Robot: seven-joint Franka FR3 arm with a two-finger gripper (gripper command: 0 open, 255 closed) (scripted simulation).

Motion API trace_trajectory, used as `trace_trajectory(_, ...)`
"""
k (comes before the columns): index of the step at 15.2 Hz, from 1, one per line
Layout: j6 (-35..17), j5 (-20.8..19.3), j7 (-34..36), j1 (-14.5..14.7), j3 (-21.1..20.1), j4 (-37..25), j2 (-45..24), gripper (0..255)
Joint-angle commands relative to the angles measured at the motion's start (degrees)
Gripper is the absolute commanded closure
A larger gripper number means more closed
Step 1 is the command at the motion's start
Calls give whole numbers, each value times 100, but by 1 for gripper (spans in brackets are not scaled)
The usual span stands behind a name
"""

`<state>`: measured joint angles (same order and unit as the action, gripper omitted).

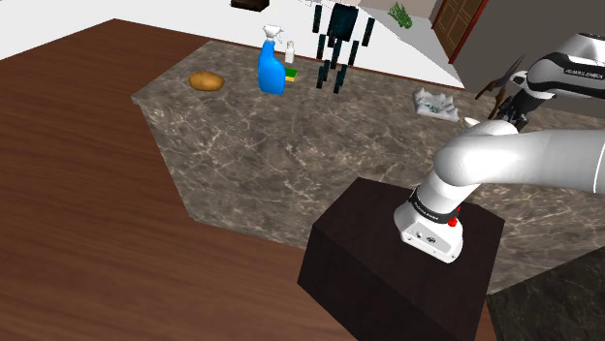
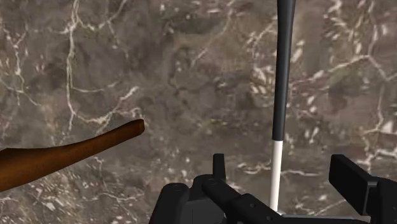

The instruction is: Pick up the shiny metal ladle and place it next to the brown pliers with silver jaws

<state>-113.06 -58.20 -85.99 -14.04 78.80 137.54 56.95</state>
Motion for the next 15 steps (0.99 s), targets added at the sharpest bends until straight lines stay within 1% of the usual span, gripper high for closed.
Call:
trace_trajectory(1, 0, 0, 0, 0, 0, 0, 0, 0)
trace_trajectory(3, 0, 0, 0, 0, 0, 0, 0, 0)
trace_trajectory(7, 570, 480, -178, -259, -704, -238, 41, 0)
trace_trajectory(15, 572, 478, -176, -257, -703, -239, 44, 0)
